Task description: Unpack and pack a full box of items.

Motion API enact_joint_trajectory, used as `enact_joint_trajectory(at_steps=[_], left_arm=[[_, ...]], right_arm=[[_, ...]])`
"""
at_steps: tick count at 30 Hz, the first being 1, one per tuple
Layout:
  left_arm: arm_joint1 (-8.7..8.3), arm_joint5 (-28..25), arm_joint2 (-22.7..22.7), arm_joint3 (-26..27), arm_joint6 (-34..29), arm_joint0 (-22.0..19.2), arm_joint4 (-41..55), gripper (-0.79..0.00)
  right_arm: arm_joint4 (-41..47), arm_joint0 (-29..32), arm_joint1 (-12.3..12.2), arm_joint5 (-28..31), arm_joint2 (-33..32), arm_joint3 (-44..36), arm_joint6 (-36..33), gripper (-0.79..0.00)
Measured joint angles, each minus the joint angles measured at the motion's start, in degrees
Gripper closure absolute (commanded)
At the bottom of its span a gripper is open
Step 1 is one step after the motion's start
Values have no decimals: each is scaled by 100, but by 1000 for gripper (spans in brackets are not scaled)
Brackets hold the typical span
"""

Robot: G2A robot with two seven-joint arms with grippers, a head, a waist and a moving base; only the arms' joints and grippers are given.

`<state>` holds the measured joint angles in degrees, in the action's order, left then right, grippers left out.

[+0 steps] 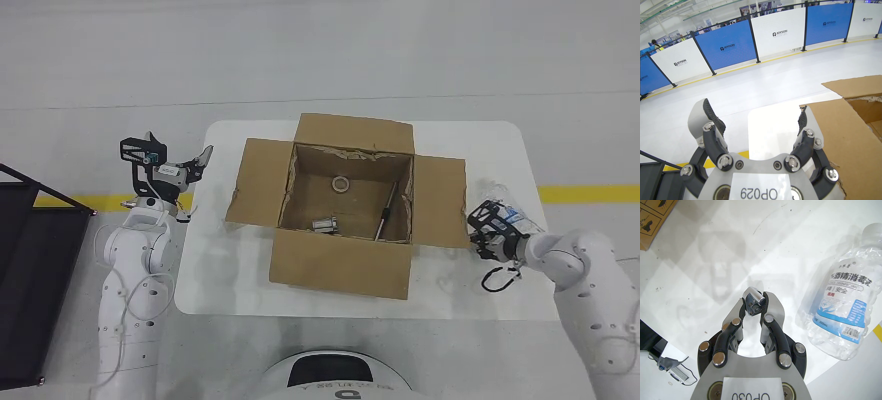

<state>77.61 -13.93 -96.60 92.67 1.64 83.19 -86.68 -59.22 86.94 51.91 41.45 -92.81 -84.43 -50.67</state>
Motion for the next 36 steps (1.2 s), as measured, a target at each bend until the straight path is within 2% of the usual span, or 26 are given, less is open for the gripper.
enact_joint_trajectory(at_steps=[11,17,22,26,29,30,31,34,35,36], left_arm=[[0,0,0,0,0,0,0,-785],[0,0,0,0,0,0,0,-785],[0,0,0,0,0,0,0,-785],[0,0,0,0,0,0,0,-785],[0,0,0,0,0,0,0,-785],[0,0,0,0,0,0,0,-785],[0,0,0,0,0,0,0,-785],[0,0,0,0,0,0,0,-785],[0,0,0,0,0,0,0,-785],[0,0,0,0,0,0,0,-785]], right_arm=[[105,-89,-42,-38,100,76,-118,-259],[195,62,-88,-49,-93,-83,12,-329],[497,596,-170,133,-797,-636,369,-339],[877,1208,-211,401,-1526,-1218,754,-305],[1216,1567,-214,439,-2046,-1573,1088,-348],[1356,1646,-212,430,-2190,-1659,1189,-382],[1556,1730,-208,412,-2373,-1771,1306,-545],[2045,1867,-210,447,-2728,-2120,1437,-560],[2152,1889,-215,468,-2794,-2238,1416,-597],[2242,1899,-222,486,-2832,-2363,1373,-739]])
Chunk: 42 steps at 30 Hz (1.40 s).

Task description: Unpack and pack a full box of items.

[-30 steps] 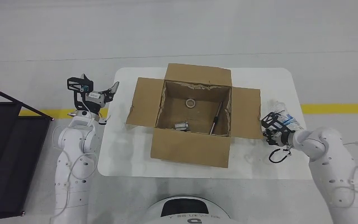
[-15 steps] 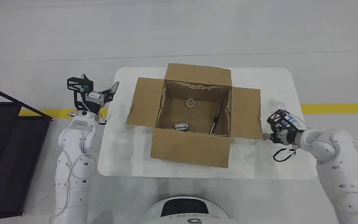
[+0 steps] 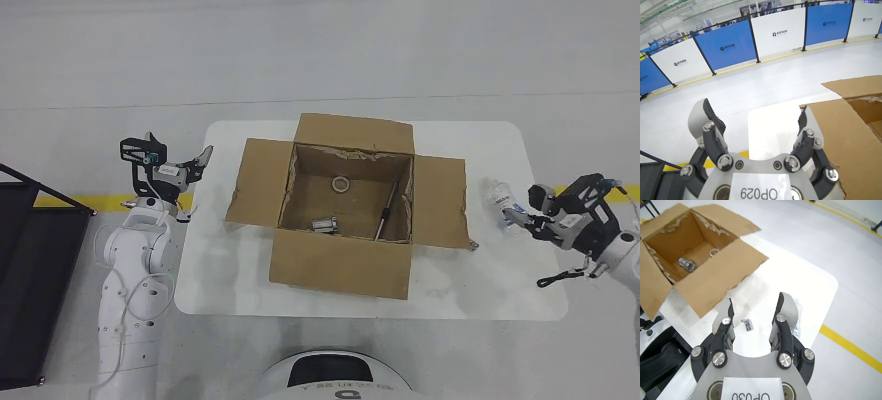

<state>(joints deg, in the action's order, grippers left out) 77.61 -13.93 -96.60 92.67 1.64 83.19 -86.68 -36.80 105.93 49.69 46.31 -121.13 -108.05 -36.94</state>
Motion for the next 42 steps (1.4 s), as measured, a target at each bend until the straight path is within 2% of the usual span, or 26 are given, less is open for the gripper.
enact_joint_trajectory(at_steps=[1,8,18,21,27,32,37,39,42], left_arm=[[0,0,0,0,0,0,0,-785],[0,0,0,0,0,0,0,-785],[0,0,0,0,0,0,0,-785],[0,0,0,0,0,0,0,-785],[0,0,0,0,0,0,0,-785],[0,0,0,0,0,0,0,-785],[0,0,0,0,0,0,0,-785],[0,0,0,0,0,0,0,-785],[0,0,0,0,0,0,0,-785]], right_arm=[[114,-4,-12,26,-5,-159,-73,-785],[1207,-343,-125,46,349,-415,-740,-785],[1195,-346,-126,47,349,-412,-730,-785],[1153,-488,-149,-9,615,-551,-839,-785],[1104,-1789,-267,-515,2017,-937,-1777,-785],[1189,-3278,-213,-1309,3621,-437,-2522,-785],[1176,-4671,1,-1890,5185,354,-3015,-785],[1197,-4945,46,-1976,5469,491,-3034,-785],[1200,-4960,47,-1980,5480,496,-3031,-785]])
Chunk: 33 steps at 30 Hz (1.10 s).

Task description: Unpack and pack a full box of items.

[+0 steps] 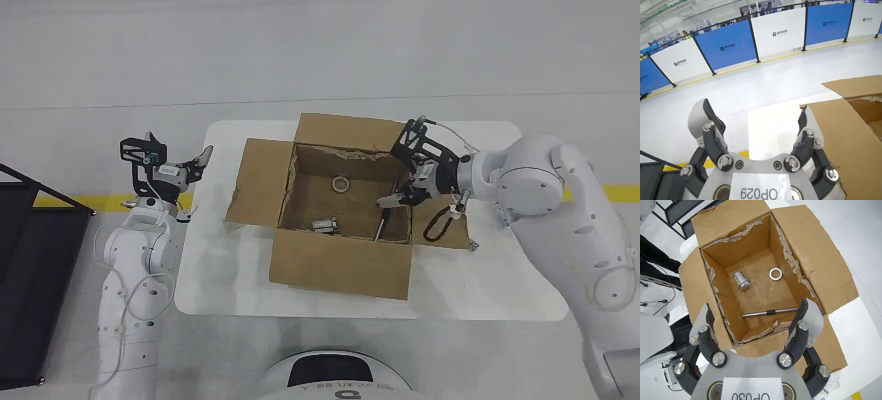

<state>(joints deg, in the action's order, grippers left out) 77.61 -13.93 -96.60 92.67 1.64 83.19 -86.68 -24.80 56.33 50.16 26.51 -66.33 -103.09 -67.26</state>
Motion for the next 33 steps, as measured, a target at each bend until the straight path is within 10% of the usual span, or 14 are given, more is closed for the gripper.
enact_joint_trajectory(at_steps=[33], left_arm=[[0,0,0,0,0,0,0,-785]], right_arm=[[956,-1191,519,-510,1899,1540,-614,-785]])
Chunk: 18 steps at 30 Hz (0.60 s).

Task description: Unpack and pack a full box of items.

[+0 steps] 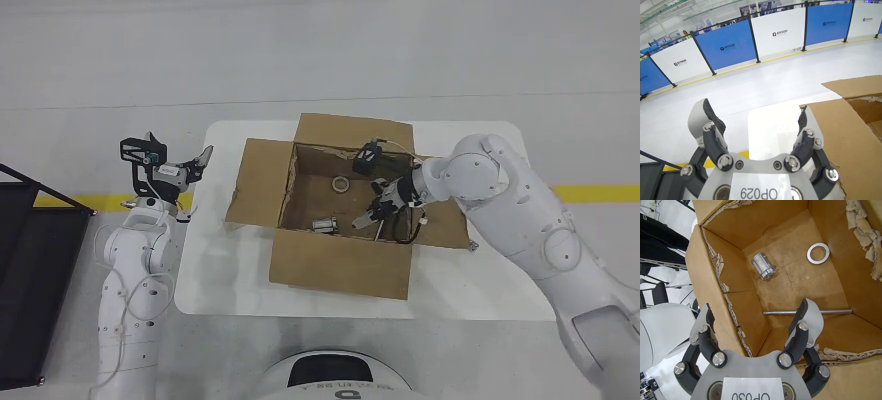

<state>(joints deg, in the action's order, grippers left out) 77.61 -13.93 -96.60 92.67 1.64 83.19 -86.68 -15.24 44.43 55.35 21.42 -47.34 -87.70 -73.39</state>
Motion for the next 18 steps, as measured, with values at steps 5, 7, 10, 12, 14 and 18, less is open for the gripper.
enact_joint_trajectory(at_steps=[5,7,10,12,14,18], left_arm=[[0,0,0,0,0,0,0,-785],[0,0,0,0,0,0,0,-785],[0,0,0,0,0,0,0,-785],[0,0,0,0,0,0,0,-785],[0,0,0,0,0,0,0,-785],[0,0,0,0,0,0,0,-785]], right_arm=[[-150,19,20,-158,68,53,106,-785],[-409,-5,96,-774,242,130,261,-785],[-616,-115,221,-1845,473,285,486,-785],[-914,-169,296,-2539,633,353,663,-785],[-1304,-193,391,-3327,870,320,783,-785],[-1659,-184,521,-4171,1164,313,825,-785]])
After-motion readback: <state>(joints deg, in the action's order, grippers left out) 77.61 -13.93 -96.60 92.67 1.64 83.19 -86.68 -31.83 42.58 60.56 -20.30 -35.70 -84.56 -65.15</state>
